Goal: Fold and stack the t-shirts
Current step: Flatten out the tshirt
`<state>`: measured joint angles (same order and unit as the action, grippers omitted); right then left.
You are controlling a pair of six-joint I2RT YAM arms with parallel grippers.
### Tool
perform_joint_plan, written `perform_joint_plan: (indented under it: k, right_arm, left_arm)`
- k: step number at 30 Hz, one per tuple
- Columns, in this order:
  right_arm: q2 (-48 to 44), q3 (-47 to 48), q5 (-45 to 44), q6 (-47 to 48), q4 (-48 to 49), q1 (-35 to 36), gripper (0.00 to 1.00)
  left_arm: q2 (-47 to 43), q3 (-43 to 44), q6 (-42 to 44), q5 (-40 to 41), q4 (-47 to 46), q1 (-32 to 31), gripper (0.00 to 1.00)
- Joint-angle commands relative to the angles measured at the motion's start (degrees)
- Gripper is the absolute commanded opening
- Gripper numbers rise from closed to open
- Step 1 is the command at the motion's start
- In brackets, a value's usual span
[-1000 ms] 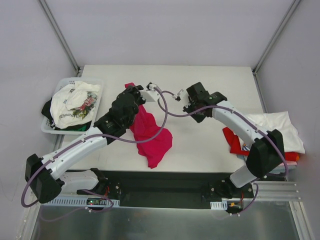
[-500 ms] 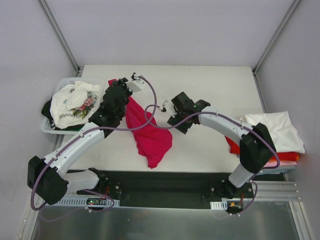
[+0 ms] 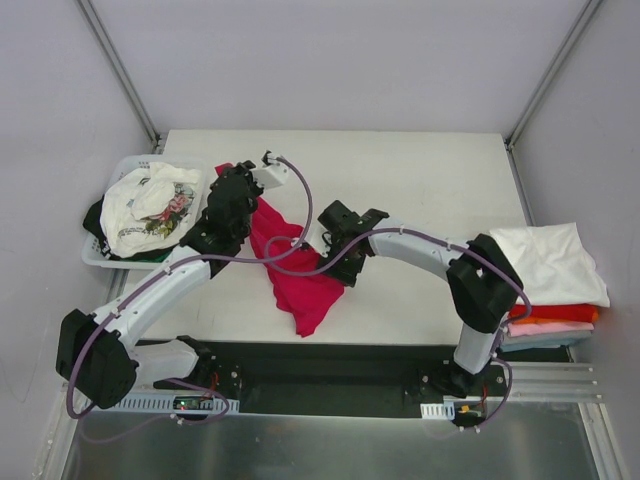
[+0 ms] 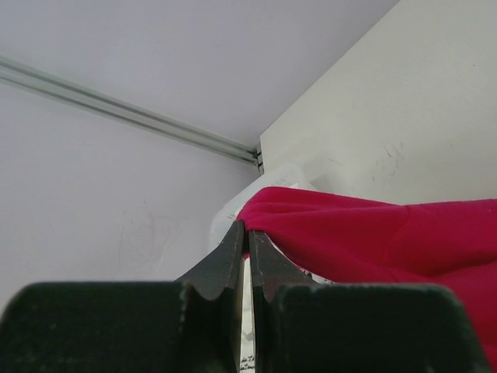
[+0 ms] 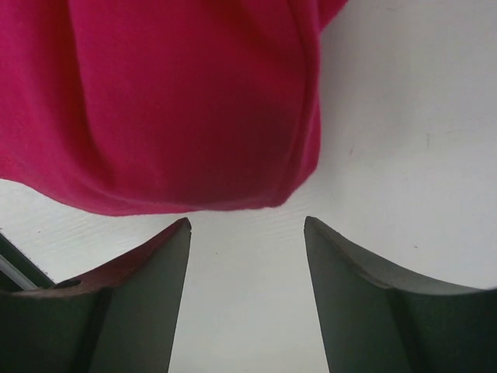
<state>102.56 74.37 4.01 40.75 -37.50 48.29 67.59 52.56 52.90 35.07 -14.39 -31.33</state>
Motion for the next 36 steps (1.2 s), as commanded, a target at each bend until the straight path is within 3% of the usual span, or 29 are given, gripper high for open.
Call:
perform_joint_plan:
  k: [1, 14, 31, 34, 36]
  right_arm:
    - [1.67, 2.80, 1.97, 2.31, -0.65, 0.49, 0.64]
    - [3.52, 8.15, 2.84, 5.04, -1.26, 0.40, 0.66]
    - [4.49, 6.06, 7.68, 6.62, 0.05, 0.22, 0.59]
    - [4.57, 5.79, 7.33, 6.53, 0.23, 0.14, 0.54]
    - [4.66, 5.44, 7.33, 6.62, 0.23, 0.22, 0.46]
  left_arm:
    - [0.17, 0.53, 0.71, 0.79, -4.77, 1.36, 0.00]
    - [0.44, 0.18, 0.89, 0.44, -5.73, 2.68, 0.00]
    - [0.26, -1.58, 0.01, -0.09, -6.52, 3.03, 0.00]
    - [0.26, -1.93, 0.01, -0.18, -6.79, 3.12, 0.00]
    - [0.35, -1.93, -0.08, -0.18, -6.88, 3.21, 0.00]
